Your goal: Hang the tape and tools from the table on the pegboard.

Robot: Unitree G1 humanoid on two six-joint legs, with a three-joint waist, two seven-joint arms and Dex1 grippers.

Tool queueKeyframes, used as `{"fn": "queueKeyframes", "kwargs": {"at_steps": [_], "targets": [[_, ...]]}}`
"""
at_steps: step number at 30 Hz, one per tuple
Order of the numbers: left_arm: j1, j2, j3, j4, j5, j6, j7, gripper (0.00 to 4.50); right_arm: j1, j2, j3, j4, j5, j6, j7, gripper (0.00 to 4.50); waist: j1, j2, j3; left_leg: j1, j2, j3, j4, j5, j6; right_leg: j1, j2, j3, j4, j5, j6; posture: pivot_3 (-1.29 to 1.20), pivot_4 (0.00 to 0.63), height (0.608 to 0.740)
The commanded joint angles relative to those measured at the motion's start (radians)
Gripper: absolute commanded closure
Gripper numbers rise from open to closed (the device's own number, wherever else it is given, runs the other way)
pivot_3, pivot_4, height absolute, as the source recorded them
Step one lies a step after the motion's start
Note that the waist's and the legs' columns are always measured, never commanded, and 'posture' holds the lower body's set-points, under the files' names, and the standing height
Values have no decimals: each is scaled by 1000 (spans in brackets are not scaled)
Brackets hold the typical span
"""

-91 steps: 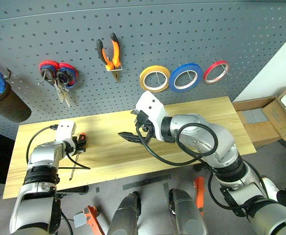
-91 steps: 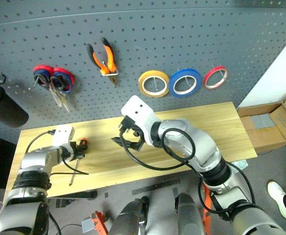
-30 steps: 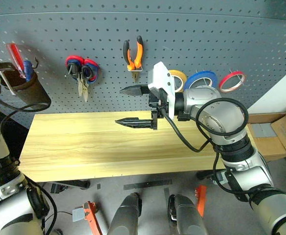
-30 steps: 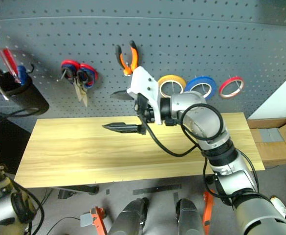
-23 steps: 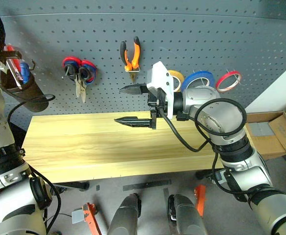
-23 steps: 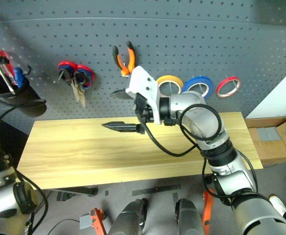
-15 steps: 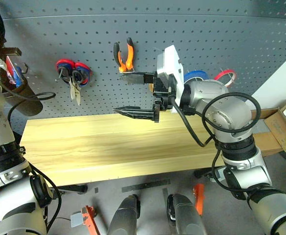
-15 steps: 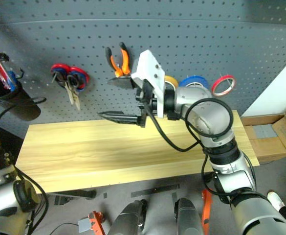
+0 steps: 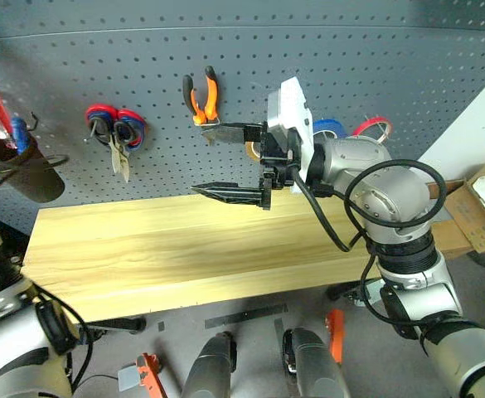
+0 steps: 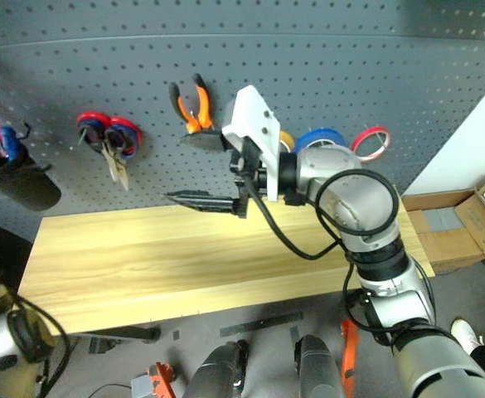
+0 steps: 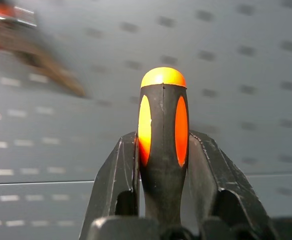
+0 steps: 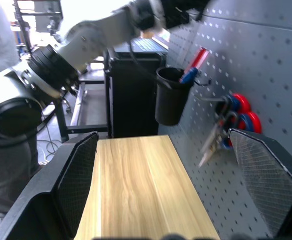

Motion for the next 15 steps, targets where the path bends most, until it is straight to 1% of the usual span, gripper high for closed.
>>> {"fn": "queueKeyframes", "kwargs": {"at_steps": [1, 8, 12, 15], "targets": [[13, 32, 41, -62, 4, -21, 17, 3502, -7, 6, -12, -40, 26, -7, 1, 0, 2, 0, -4, 0, 0, 0, 0, 0, 0, 0, 0, 0, 0, 0, 0, 2, 157, 740], [-3, 7, -17, 12, 30, -115, 10, 3502, -18, 20, 3, -25, 19, -20, 8, 0, 10, -2, -23, 0, 0, 0, 2, 0, 0, 1, 1, 0, 1, 0, 0, 2, 158, 740], [-13, -5, -44, 54, 38, -162, 11, 3502, -20, 23, 5, -27, 18, -17, 7, 0, 12, -2, -25, 0, 0, -1, 2, 0, 0, 2, 1, 0, 1, 0, -1, -5, 164, 740], [8, -11, -48, 72, 43, -189, 12, 3502, -17, 23, 8, -30, 16, -15, 5, 0, 12, -2, -25, 0, 0, -1, 2, 0, 0, 2, 1, 0, 1, 0, -1, -10, 169, 740]]}}
